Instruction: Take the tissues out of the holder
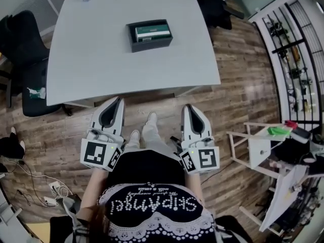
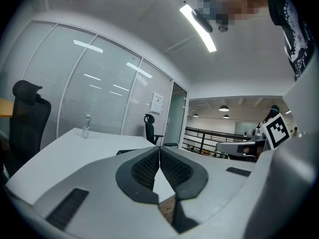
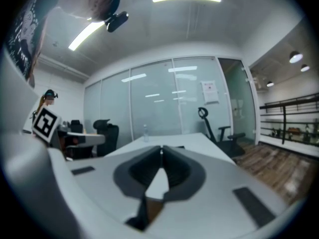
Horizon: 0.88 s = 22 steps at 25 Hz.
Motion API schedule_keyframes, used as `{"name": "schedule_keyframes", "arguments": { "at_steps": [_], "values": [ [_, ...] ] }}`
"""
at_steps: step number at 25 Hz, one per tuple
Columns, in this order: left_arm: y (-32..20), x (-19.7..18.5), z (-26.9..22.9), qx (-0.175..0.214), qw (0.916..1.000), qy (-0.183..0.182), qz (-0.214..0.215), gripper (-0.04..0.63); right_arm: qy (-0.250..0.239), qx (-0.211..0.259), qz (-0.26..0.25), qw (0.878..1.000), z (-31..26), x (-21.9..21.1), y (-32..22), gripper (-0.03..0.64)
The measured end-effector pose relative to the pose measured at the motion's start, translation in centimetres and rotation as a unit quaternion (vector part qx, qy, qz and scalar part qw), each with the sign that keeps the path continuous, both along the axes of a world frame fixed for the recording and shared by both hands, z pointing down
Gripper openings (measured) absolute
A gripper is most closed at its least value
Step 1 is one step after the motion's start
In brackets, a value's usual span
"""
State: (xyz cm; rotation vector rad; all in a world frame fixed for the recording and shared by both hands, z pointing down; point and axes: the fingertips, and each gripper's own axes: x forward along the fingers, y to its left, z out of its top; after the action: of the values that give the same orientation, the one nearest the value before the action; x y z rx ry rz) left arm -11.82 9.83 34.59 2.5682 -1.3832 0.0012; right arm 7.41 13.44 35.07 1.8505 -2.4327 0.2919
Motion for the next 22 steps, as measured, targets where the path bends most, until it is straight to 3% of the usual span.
{"name": "schedule_keyframes", "arguments": {
  "at_steps": [11, 22],
  "values": [
    [-7.6, 4.4, -1.0, 0.021, 0.9987, 0.005, -0.047, 0.034, 0.001, 0.008, -0.049, 0.999, -0.4, 5.1, -9.3, 0.035],
    [-10.7, 5.5, -0.8, 0.020, 0.9969, 0.000, -0.077, 0.034, -0.009, -0.018, -0.072, 0.997, 1.5, 6.3, -12.9, 0.035]
  ]
}}
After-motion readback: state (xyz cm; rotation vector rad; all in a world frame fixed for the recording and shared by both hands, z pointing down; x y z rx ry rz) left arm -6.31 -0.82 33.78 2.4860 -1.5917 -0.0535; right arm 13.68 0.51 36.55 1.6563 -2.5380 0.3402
